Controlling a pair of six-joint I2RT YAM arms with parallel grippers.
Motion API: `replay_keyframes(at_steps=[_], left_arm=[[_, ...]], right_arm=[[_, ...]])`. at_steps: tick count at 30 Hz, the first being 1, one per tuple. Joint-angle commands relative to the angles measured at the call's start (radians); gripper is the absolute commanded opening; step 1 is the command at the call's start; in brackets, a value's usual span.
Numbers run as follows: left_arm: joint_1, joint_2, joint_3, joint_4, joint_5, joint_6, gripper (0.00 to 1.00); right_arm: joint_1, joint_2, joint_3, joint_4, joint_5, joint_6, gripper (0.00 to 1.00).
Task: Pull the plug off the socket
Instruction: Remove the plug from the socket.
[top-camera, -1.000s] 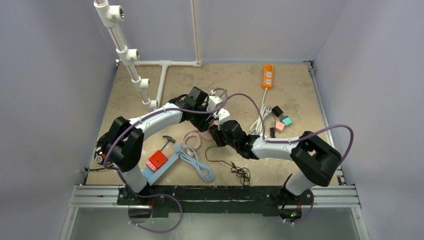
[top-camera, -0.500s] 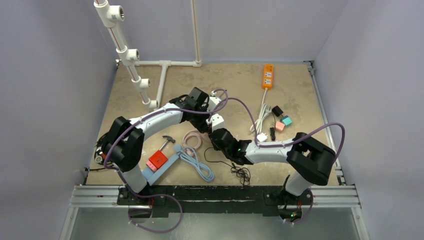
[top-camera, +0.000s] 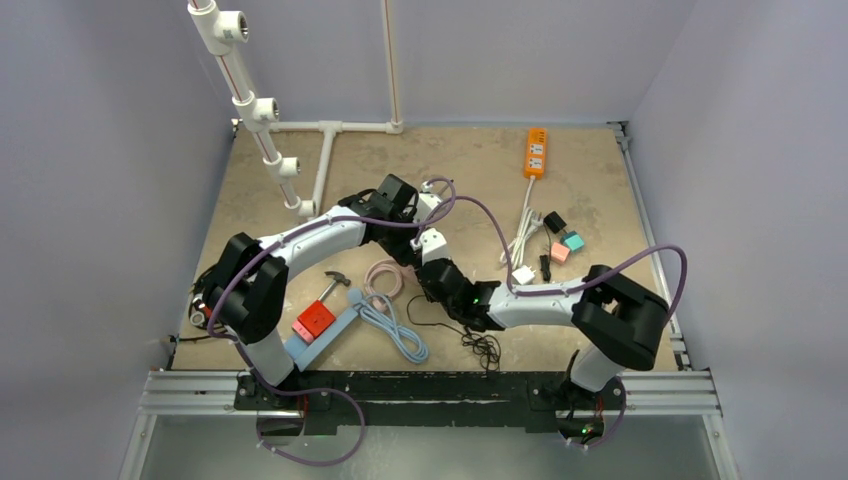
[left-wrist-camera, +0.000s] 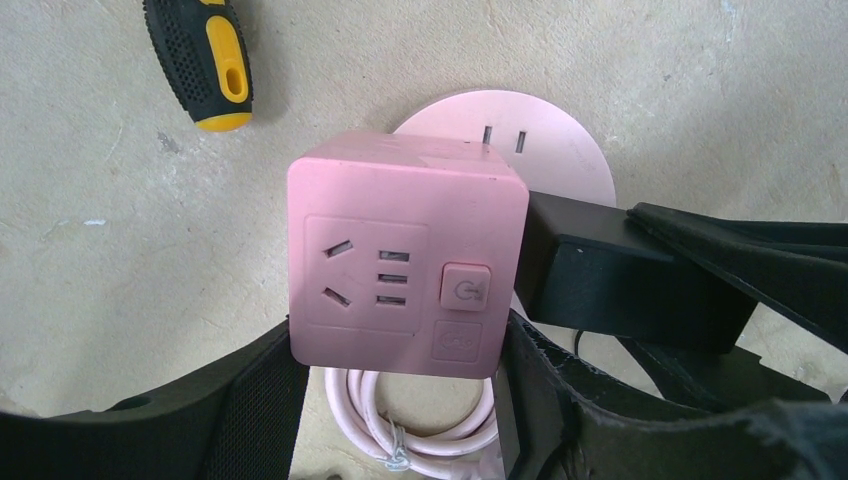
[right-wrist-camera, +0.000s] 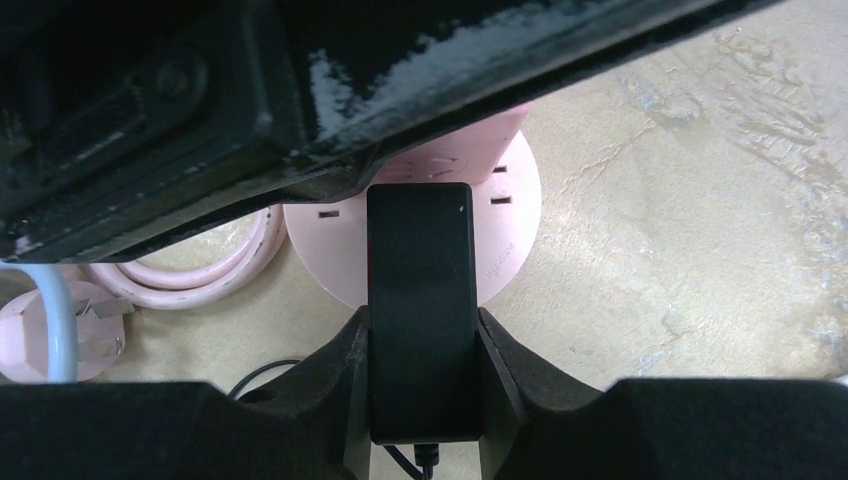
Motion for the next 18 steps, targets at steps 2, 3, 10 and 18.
replay_keyframes(at_steps=[2,3,10,18], left_arm=[[0.022,0.052,-0.013,-0.026,-0.130,-0.022,0.00],[0.022,0.053,-0.013,-0.027,-0.130,-0.021,0.00],[0.022,0.056,-0.012,-0.026,-0.131,-0.024,0.00],[0.022,0.059,-0.011,-0.025,-0.144,-0.027,0.00]], right_arm=[[-0.059,-0.106,-0.036,0.125,-0.149,0.033,0.00],[-0.088,-0.121,-0.053,0.142,-0.197,0.036,0.00],[-0.193,-0.175,-0.105,0.193,-0.354,0.049,0.00],[-0.183,-0.165,-0.097,0.200,-0.332,0.032,0.00]])
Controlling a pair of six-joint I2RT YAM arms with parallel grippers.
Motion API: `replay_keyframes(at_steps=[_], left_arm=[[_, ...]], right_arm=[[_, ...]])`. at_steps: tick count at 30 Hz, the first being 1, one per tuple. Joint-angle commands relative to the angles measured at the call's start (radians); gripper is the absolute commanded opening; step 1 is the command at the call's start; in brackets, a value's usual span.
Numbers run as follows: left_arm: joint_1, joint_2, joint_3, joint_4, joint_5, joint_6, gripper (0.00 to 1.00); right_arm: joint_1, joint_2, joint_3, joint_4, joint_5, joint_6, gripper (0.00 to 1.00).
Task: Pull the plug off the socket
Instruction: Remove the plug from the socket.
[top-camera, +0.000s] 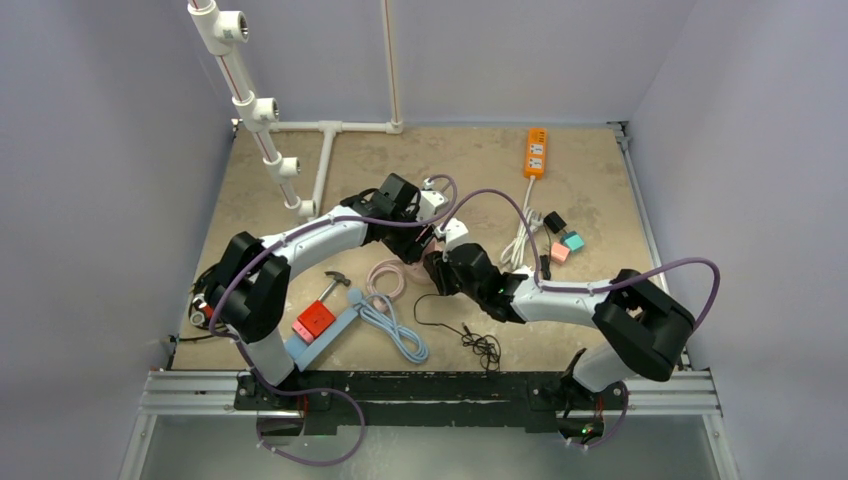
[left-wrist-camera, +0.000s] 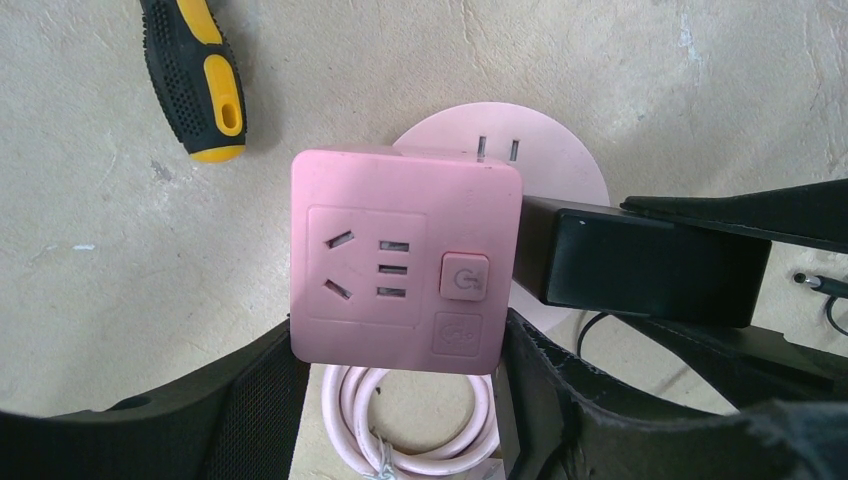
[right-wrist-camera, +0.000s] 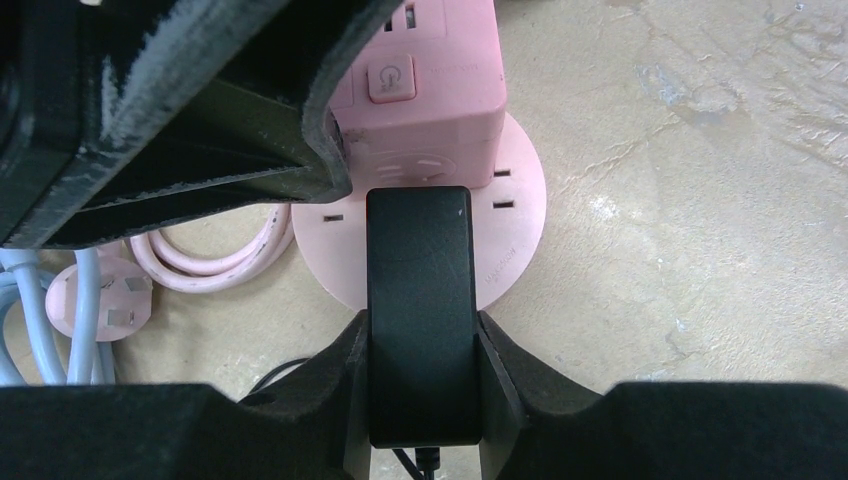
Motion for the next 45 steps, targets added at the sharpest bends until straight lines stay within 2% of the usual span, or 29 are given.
replay_keyframes(at_steps=[1,7,11,17,33,40,42,45], left_arm=[[0.028,0.051,-0.016,-0.065,-0.160,0.007,0.00],[0.030,0.058,-0.012,-0.073,-0.180,0.001,0.00],[0.034,0.056,-0.011,-0.073,-0.182,-0.002,0.00],[0.038,0.057,-0.010,-0.073,-0.180,-0.002,0.00],[0.039,0.029,-0.005,-0.071,-0.131,0.005,0.00],[0.043,-0.130,-0.045,-0.026,0.011,0.042,0.58],[0.049,-0.173,-0.054,-0.018,0.051,0.050,0.66],[0.061,-0.223,-0.069,-0.004,0.120,0.055,0.73]], right_arm=[[0.015,-0.042,0.026,0.112,0.020,0.031,0.00],[0.150,-0.005,0.086,0.027,0.270,0.031,0.00],[0.195,0.025,0.117,-0.021,0.404,0.038,0.00],[0.240,0.051,0.144,-0.066,0.514,0.042,0.00],[0.209,0.031,0.115,-0.014,0.355,0.053,0.00],[0.179,-0.028,0.061,0.031,0.264,0.039,0.00],[0.179,-0.041,0.048,0.043,0.243,0.031,0.00],[0.179,-0.047,0.038,0.043,0.239,0.033,0.00]])
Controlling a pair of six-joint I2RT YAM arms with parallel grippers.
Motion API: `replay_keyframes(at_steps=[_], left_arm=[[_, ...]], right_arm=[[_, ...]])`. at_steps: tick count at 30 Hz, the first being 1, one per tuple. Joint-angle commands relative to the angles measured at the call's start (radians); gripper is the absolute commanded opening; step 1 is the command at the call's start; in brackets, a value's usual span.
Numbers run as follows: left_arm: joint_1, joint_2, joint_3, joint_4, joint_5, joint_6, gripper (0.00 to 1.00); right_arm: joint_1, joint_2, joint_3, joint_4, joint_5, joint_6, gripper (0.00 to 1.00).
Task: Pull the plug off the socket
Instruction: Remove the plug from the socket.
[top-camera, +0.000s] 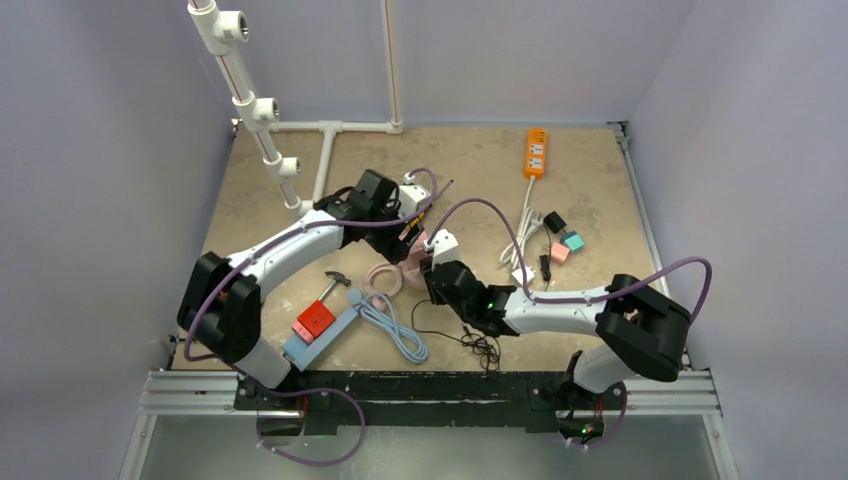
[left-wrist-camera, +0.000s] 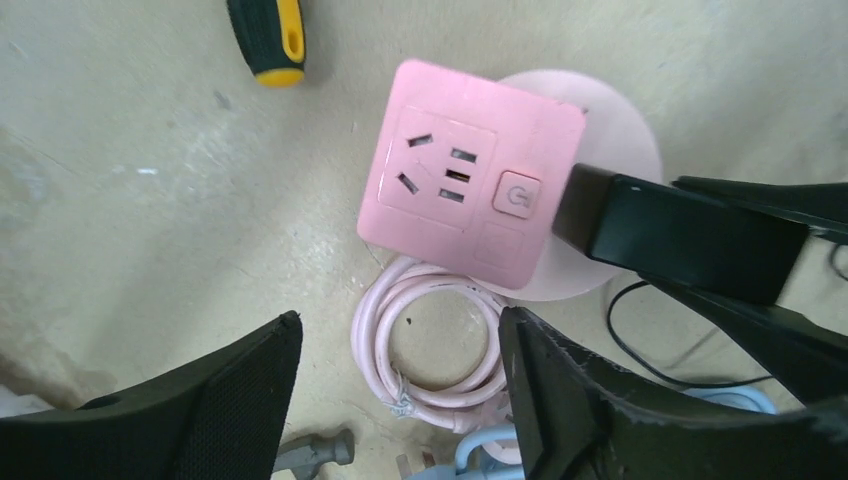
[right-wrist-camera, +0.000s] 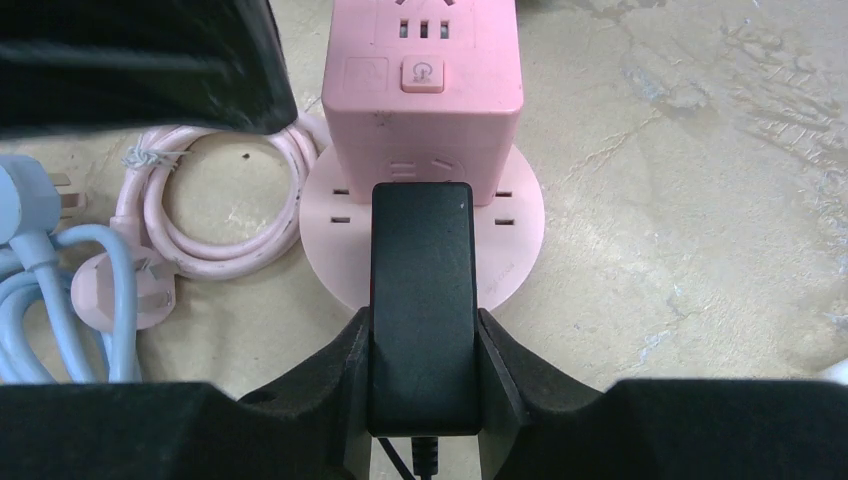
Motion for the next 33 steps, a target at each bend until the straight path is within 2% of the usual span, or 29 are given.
replay_keyframes(at_steps=[1,8,15,28,33], left_arm=[[0.018,-0.112,-0.014,0.055,0.121,0.031,0.75],[0.031,-0.076,-0.002,0.044,0.225,0.027,0.79],[0.080,-0.032,0.011,0.045,0.281,0.000,0.80],[0.090,0.060,0.034,0.053,0.414,-0.017,0.80],[0.094,0.080,0.045,0.066,0.422,-0.027,0.79]], right_arm=[[0.002,-0.053,-0.005,0.099,-0.032,-0.003,0.00],[0.001,-0.094,-0.041,0.145,-0.075,-0.035,0.00],[0.002,-0.122,-0.073,0.187,-0.099,-0.077,0.00],[0.002,-0.104,-0.066,0.191,-0.107,-0.095,0.00],[0.002,-0.098,-0.062,0.191,-0.112,-0.097,0.00]])
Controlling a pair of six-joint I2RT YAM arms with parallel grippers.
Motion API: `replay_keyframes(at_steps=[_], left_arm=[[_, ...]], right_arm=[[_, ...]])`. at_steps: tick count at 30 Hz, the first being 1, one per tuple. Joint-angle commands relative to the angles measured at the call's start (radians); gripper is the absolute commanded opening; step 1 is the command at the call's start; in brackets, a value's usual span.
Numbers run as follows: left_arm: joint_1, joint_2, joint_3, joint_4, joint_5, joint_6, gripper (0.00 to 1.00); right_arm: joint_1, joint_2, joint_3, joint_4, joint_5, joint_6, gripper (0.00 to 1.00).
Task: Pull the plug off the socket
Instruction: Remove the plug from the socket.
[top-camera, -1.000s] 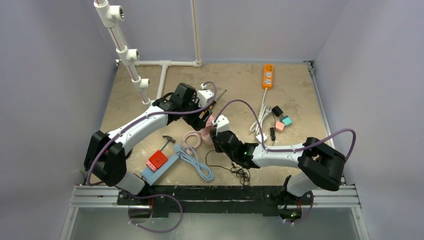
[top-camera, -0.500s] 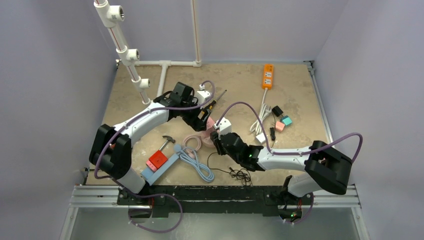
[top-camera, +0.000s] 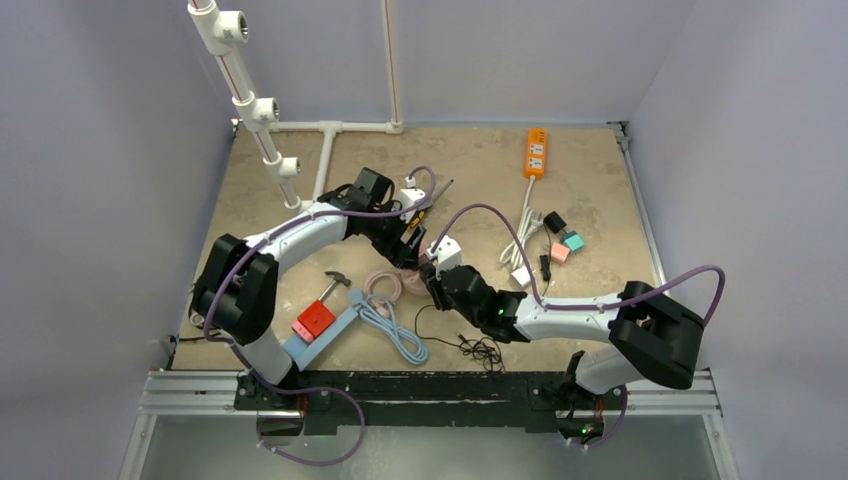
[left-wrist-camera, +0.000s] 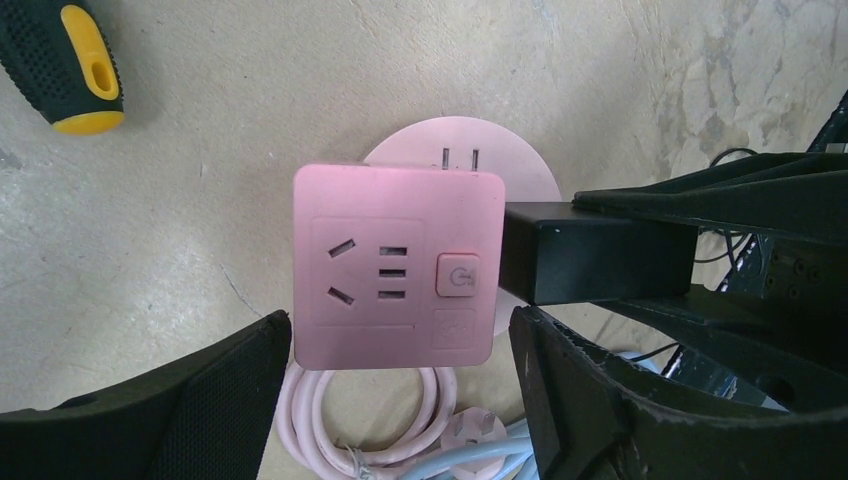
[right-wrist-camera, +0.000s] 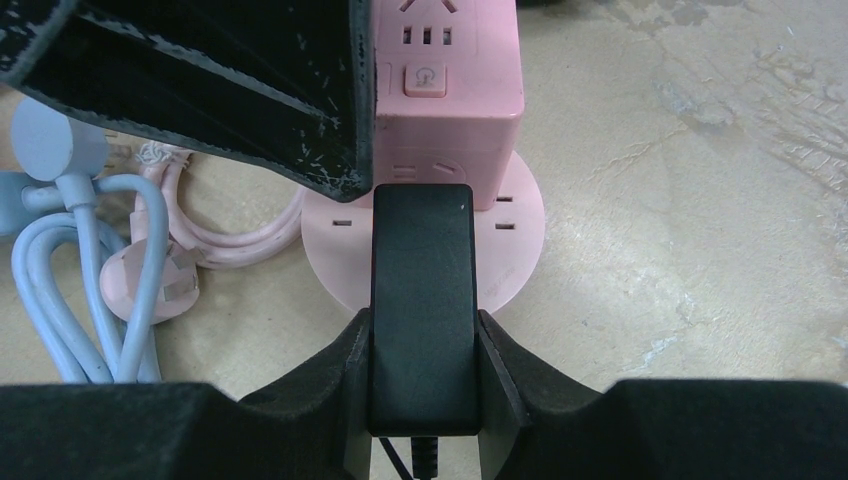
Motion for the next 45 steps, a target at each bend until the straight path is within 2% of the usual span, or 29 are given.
replay_keyframes(at_steps=[1,4,11,19,23,30,33,40,45], left_arm=[[0.011,0.011,0.044,0.041,0.050,-0.022,0.78],[0.012,0.023,0.043,0.054,0.055,-0.033,0.70],[0.012,0.055,0.050,0.056,0.061,-0.045,0.32],[0.011,0.043,0.036,0.062,0.029,-0.044,0.12],[-0.009,0.014,0.014,0.069,-0.066,-0.035,0.00],[-0.067,-0.008,-0.013,0.081,-0.214,-0.025,0.00],[-0.074,0.005,-0.011,0.077,-0.257,-0.030,0.00],[-0.073,0.035,0.003,0.065,-0.320,-0.051,0.00],[-0.072,0.047,0.009,0.060,-0.348,-0.065,0.00]], right_arm=[[0.003,-0.019,0.028,0.121,-0.022,-0.014,0.00],[0.003,-0.017,0.027,0.121,-0.022,-0.015,0.00],[0.003,0.003,0.036,0.113,-0.016,-0.003,0.00],[-0.010,0.027,0.042,0.108,-0.031,0.040,0.00],[-0.118,0.040,0.037,0.102,-0.149,0.094,0.00],[-0.249,0.018,-0.011,0.143,-0.313,0.145,0.00],[-0.261,0.022,-0.007,0.136,-0.312,0.142,0.00],[-0.245,0.017,0.001,0.118,-0.213,0.112,0.00],[-0.163,0.013,0.020,0.087,-0.076,0.117,0.00]])
